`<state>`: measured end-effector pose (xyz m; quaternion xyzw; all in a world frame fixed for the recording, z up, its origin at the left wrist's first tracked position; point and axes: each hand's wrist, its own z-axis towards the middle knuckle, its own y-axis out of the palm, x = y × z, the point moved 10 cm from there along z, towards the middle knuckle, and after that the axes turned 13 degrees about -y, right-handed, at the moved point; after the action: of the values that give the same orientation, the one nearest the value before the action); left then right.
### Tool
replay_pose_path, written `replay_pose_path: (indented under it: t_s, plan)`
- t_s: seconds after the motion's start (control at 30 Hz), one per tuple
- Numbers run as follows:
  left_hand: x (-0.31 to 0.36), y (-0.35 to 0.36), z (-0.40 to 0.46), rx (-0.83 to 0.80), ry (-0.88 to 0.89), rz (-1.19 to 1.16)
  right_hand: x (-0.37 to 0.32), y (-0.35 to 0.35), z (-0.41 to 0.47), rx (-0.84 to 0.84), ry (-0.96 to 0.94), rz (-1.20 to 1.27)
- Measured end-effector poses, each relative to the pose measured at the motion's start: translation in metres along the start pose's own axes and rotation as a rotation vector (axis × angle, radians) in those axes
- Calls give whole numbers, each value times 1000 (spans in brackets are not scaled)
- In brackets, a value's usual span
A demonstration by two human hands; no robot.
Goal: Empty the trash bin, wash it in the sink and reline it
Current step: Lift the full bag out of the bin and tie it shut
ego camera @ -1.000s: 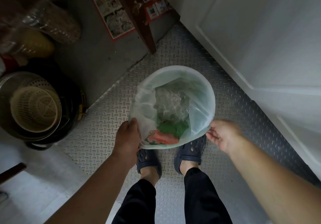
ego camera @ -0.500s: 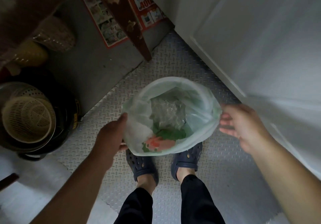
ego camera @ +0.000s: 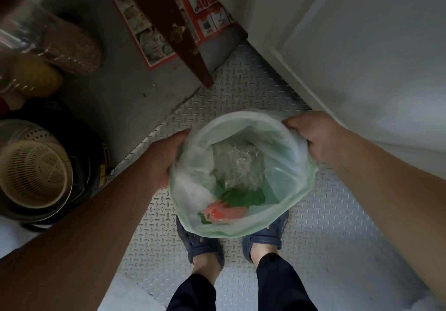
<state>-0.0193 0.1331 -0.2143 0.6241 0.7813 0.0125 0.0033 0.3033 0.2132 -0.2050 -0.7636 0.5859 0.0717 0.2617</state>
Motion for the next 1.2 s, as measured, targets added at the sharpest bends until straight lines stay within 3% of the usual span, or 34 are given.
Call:
replay_pose_path:
  t_s: [0.07, 0.27, 0.4, 0.53, 0.8, 0.9, 1.13, 1.2]
  plan:
    - [14, -1, -7, 110, 53, 123, -15, -4, 3, 48, -118, -16]
    - [69, -16, -53, 559, 450, 378, -69, -13, -16, 133, -497, -245]
    - [81, -17, -84, 664, 611, 390, -93, -25, -43, 204, -685, -321]
    - [79, -25, -103, 686, 676, 388, -98, -39, -61, 248, -747, -269]
    - [65, -55, -117, 678, 660, 349, -82, -63, -82, 271, -777, -265]
    - [52, -57, -112, 676, 610, 378, -61, -56, -84, 206, -698, -353]
    - [-49, -48, -75, 437, 157, -71, 34, -45, -100, 154, -357, -426]
    - [-78, -36, -67, 364, 22, -81, 57, -47, -106, 184, -256, -357]
